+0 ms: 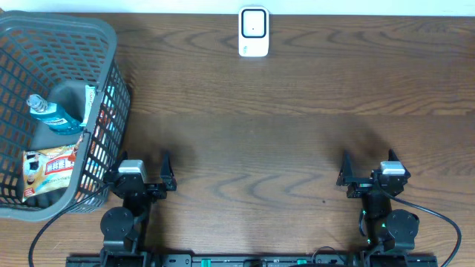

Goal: Scan the item barcode

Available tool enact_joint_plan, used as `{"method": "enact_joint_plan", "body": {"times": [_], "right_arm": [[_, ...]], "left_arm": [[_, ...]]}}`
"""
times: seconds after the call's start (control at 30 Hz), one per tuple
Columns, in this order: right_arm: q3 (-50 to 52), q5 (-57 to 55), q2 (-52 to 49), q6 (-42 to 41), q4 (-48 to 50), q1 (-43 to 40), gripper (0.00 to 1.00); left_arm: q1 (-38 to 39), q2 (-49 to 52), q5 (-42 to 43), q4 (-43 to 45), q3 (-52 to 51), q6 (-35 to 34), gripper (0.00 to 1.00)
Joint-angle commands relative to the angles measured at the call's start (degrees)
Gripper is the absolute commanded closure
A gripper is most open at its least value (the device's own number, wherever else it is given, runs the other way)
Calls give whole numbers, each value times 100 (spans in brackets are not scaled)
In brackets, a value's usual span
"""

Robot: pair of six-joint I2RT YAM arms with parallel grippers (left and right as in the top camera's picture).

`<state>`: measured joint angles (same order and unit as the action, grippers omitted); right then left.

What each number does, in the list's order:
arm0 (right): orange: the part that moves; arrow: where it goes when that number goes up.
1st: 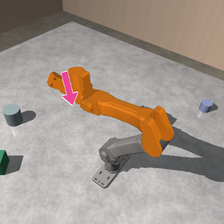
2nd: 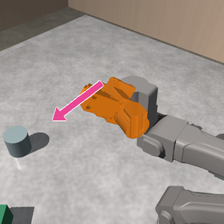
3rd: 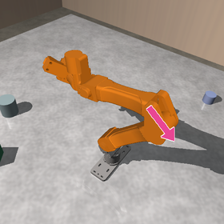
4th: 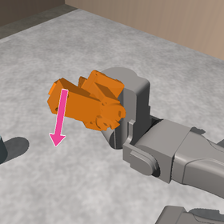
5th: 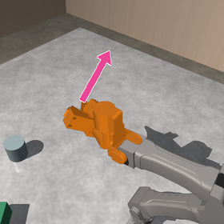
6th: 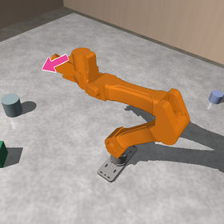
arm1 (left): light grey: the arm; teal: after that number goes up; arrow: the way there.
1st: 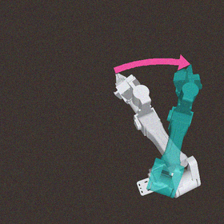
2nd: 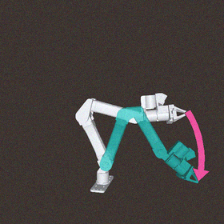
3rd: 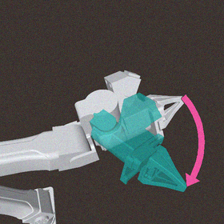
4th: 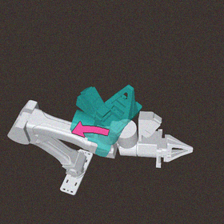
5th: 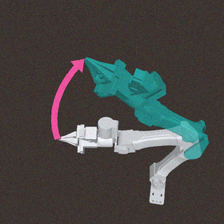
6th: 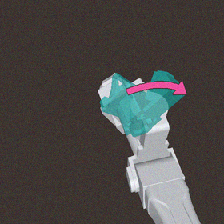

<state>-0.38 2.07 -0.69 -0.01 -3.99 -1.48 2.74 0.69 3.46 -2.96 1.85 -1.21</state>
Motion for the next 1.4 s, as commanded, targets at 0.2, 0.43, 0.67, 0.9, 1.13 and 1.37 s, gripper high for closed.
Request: {"method": "enact_joint_plan", "body": {"times": [0.2, 0.43, 0.67, 0.9, 1.13, 1.37], "right_arm": [[7, -44, 31, -101, -24, 28, 1], [7, -44, 31, -101, -24, 28, 1], [7, -44, 31, -101, -24, 28, 1], [7, -44, 31, -101, -24, 28, 1], [7, -44, 31, -101, -24, 28, 1], [7, -44, 31, -101, -22, 28, 1]], "left_arm": [[17, -31, -164, -76, -162, 186, 2], [20, -31, 321, -17, -107, -11, 2], [24, 229, 553, -831, 667, -11, 2], [22, 1010, 553, -1596, 1943, -15, 2], [24, 1543, 708, -2356, 2837, -13, 2], [24, 1539, 1274, -2533, 2841, -15, 2]]}}
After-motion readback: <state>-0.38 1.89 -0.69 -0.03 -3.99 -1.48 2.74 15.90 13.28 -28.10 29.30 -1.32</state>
